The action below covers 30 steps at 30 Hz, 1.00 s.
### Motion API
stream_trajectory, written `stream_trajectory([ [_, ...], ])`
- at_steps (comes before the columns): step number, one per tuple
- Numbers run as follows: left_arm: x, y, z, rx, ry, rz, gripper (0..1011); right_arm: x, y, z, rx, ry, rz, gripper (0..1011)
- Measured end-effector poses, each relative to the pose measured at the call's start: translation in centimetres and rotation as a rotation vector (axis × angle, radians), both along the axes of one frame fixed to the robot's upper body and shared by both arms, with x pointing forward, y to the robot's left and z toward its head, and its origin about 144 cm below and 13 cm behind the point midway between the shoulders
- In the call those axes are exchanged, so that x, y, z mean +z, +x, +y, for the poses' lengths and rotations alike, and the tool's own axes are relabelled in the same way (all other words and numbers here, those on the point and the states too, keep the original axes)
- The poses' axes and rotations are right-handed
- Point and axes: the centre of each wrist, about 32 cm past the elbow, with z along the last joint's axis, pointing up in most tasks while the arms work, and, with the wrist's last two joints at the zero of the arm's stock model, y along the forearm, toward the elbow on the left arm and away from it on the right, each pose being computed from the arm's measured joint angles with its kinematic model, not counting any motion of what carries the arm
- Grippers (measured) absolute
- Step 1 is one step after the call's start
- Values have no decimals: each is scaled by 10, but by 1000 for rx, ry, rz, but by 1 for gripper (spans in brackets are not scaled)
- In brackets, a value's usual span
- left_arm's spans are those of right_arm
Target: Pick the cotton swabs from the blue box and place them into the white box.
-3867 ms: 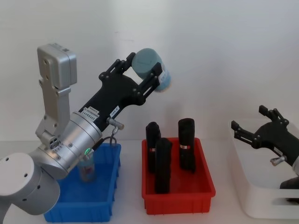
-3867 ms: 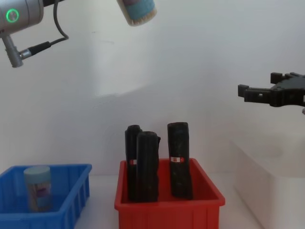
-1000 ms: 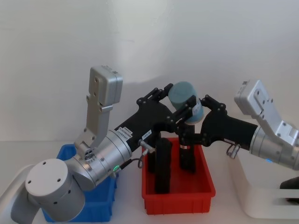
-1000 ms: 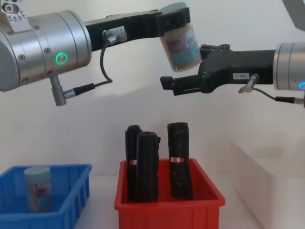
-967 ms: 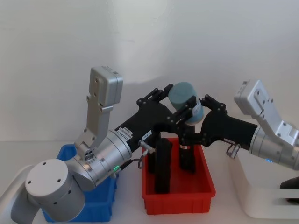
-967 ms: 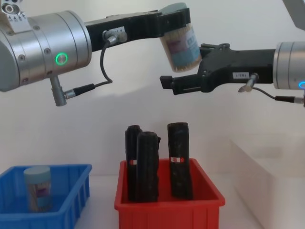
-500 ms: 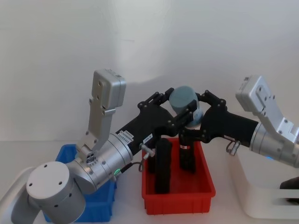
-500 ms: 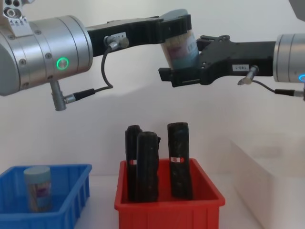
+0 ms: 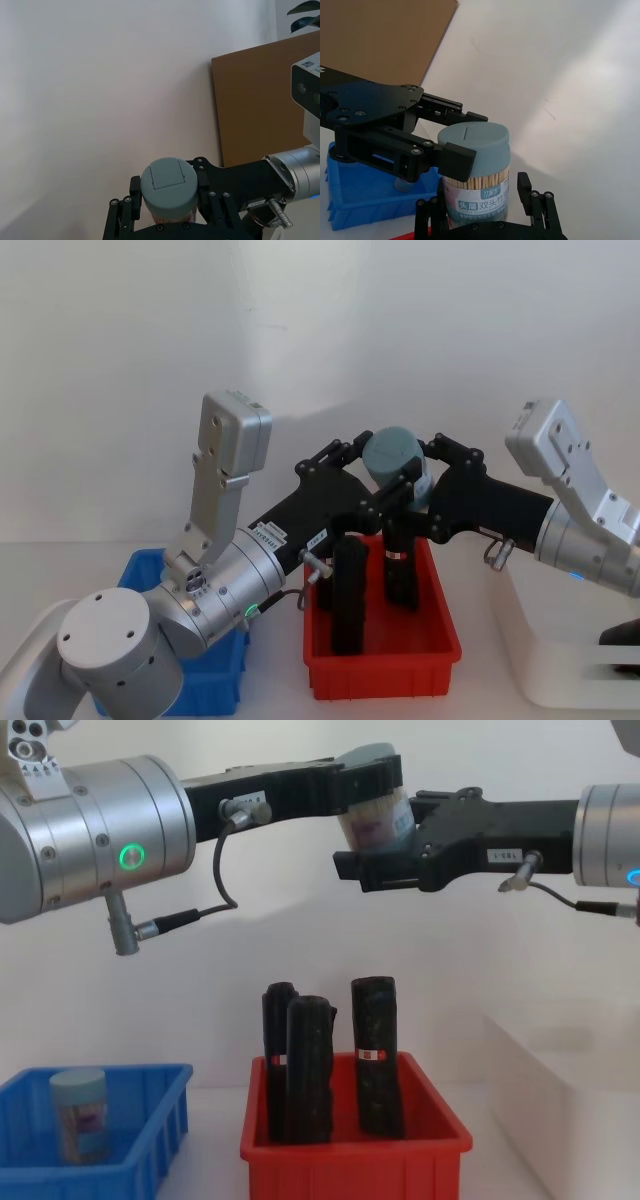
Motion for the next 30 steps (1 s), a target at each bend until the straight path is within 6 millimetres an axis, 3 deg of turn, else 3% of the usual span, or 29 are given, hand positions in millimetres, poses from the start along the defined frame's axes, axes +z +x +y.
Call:
stream_trajectory([
  [9, 0, 0, 0, 1, 0, 0, 670, 0, 0, 0, 1, 0, -1, 649],
  [30, 0, 0, 0, 1, 1, 0, 670, 1, 0, 0, 0, 1, -3, 648],
])
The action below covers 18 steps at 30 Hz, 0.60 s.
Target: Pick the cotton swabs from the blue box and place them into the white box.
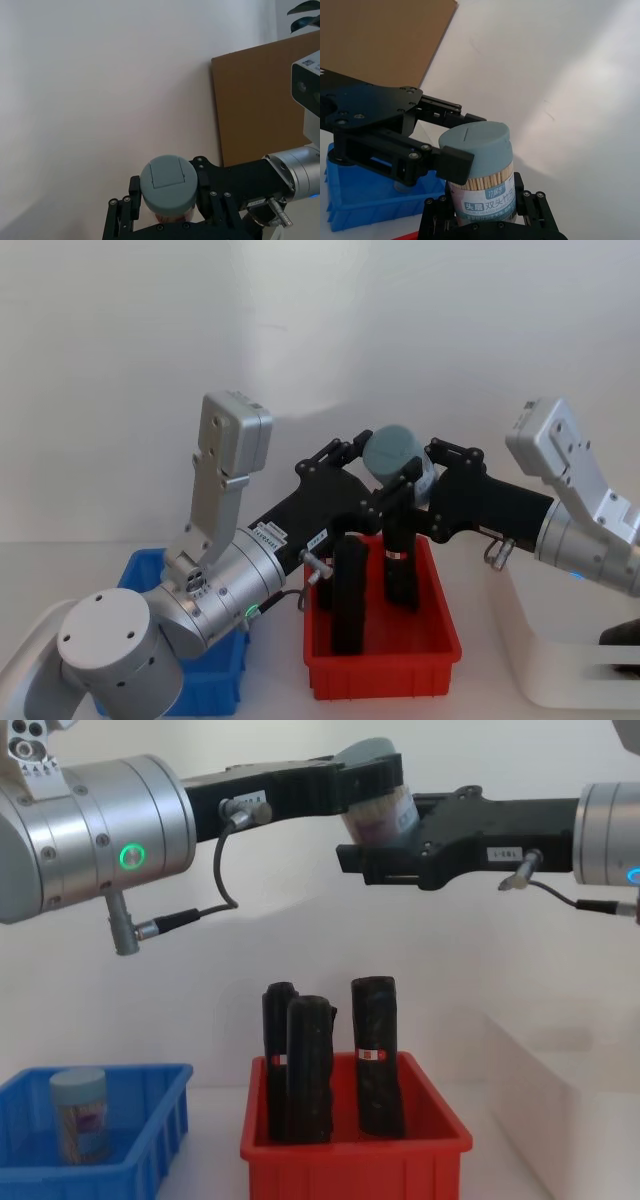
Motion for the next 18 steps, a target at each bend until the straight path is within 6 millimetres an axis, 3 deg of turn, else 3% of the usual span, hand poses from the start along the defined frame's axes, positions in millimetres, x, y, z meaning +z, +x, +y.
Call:
stream_trajectory([
  [11, 0, 0, 0, 0, 2, 3, 981, 0, 0, 0, -2, 2, -1, 648],
  [18, 0, 0, 0, 0, 1, 2, 1000, 0, -1, -1, -10, 4, -7, 648],
])
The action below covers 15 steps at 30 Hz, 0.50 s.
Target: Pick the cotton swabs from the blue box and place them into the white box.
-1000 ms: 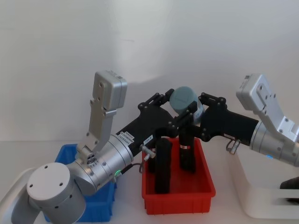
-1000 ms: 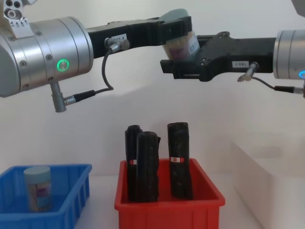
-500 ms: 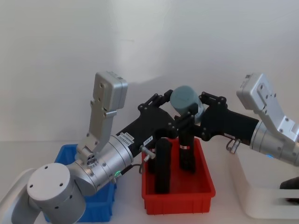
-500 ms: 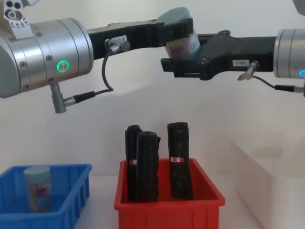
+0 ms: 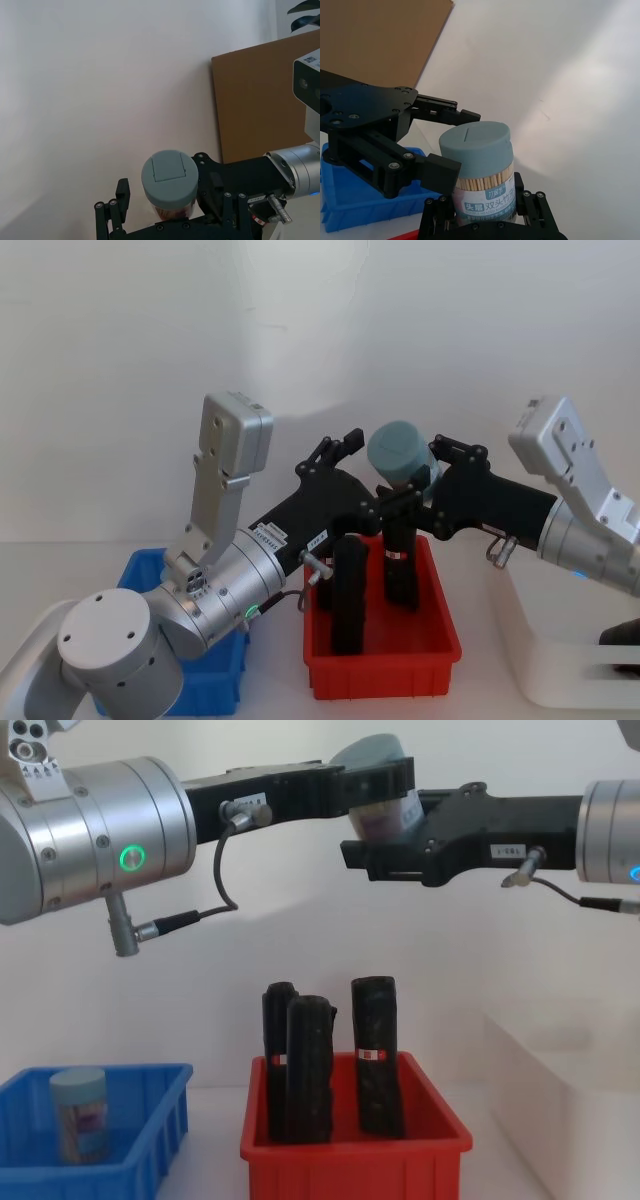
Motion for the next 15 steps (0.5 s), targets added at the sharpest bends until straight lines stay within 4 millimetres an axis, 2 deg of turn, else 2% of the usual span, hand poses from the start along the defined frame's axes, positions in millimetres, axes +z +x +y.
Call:
stream_trajectory([
  [15, 0, 0, 0, 0, -1, -1, 1000, -6, -15, -12, -147, 25, -25, 648],
])
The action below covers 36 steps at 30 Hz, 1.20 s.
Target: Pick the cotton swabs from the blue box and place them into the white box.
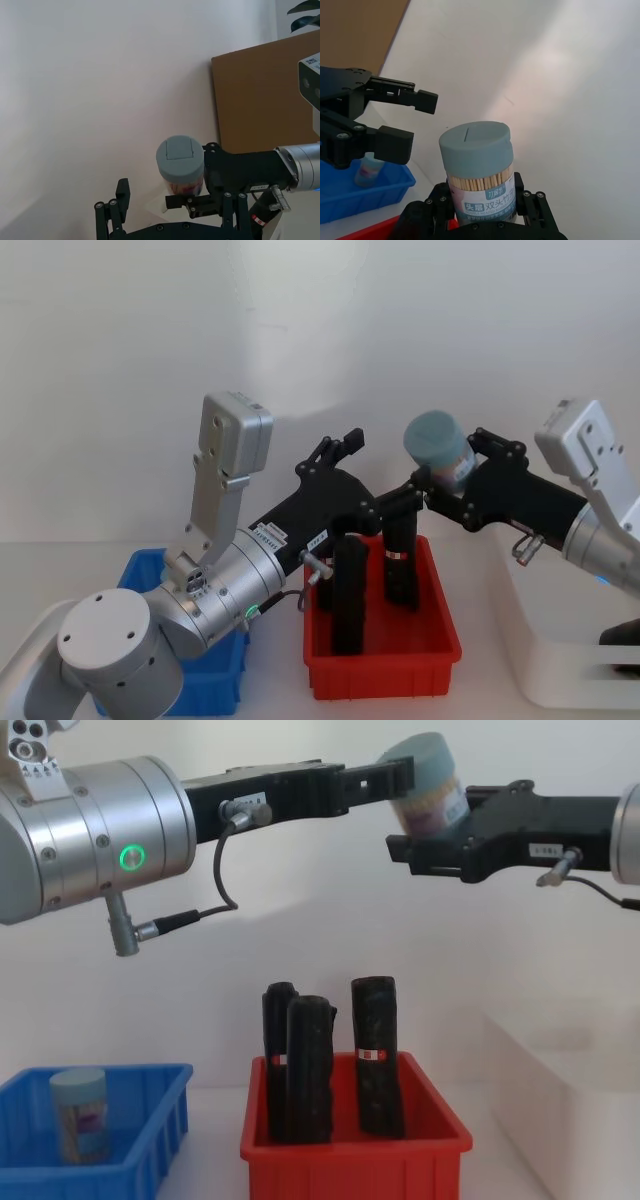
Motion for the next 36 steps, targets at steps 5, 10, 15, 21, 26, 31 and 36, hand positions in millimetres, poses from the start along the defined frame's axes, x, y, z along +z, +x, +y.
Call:
stream_trajectory([
  [5, 0, 0, 0, 0, 0, 0, 1000, -2, -6, -4, -62, 15, -11, 648],
  [10, 0, 0, 0, 0, 0, 0, 1000, -6, -14, -10, -140, 33, -22, 648],
  [15, 0, 0, 0, 0, 0, 0, 1000, -10, -20, -15, -210, 51, -31, 648],
  [21, 0, 0, 0, 0, 0, 0, 1000, -18, -29, -22, -320, 84, -35, 648],
  [26, 0, 0, 0, 0, 0, 0, 1000, -29, -33, -30, -406, 126, -23, 648],
  [31, 0, 0, 0, 0, 0, 0, 999, -40, -32, -37, -469, 165, 6, 648],
  [36, 0, 0, 0, 0, 0, 0, 1000, -55, -27, -48, -525, 211, 61, 647],
])
